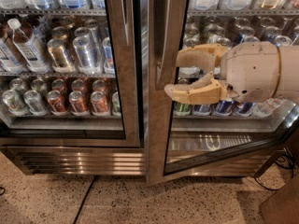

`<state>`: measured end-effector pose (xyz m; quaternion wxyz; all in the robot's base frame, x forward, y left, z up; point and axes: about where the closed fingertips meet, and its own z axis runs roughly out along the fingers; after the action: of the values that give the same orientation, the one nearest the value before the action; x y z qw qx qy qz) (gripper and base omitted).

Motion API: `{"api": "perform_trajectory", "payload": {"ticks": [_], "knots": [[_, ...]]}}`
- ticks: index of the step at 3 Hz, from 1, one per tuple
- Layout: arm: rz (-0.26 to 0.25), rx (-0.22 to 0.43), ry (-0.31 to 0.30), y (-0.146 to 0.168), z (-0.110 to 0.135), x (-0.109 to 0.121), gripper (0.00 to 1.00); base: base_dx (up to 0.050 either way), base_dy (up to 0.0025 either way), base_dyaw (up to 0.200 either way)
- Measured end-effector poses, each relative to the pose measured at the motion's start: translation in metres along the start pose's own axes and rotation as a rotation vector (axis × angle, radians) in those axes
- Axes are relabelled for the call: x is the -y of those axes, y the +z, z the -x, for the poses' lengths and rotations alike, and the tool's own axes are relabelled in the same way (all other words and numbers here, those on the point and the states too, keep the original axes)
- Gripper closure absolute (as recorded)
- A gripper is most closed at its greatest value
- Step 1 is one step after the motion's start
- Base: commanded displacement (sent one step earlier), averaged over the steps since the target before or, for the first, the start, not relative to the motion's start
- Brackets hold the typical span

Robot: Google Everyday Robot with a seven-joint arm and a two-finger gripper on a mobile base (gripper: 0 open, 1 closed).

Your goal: Open right fridge door

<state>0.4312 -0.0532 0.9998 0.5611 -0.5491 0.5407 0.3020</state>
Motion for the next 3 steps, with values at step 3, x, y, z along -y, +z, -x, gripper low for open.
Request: {"api": "perform_trajectory", "payload": {"ticks": [3], "knots": [[-0.016, -0.132, -0.031, 0.0051, -0.0041, 0.0001, 0.00, 0.000, 0.00000, 0.000]]}}
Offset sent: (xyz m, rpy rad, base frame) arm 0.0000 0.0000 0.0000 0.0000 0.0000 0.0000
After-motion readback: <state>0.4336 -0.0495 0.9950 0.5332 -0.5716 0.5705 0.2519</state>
